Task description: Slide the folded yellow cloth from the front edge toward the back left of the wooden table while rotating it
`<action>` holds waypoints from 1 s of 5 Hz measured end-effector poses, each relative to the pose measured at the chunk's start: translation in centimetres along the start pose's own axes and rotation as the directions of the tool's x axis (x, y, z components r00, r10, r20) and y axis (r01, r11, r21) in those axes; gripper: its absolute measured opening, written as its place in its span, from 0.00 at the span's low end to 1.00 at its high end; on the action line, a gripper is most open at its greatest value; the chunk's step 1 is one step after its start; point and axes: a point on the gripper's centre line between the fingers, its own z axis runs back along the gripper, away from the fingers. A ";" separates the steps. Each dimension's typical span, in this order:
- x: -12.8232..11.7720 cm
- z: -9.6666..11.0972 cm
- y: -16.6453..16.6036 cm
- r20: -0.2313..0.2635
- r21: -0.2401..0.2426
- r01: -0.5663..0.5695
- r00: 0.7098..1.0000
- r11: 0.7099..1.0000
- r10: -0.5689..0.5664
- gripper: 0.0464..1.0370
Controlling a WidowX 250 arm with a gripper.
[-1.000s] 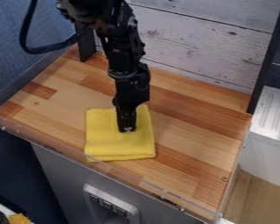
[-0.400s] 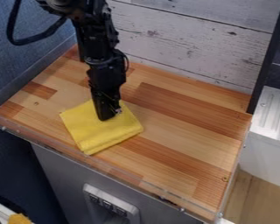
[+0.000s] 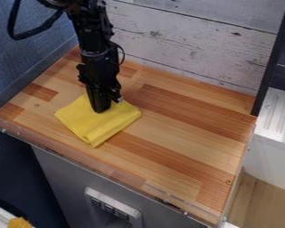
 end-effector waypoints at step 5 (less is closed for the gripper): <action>0.4 0.2 3.5 -0.003 -0.017 -0.232 0.973 0.972 0.232 0.02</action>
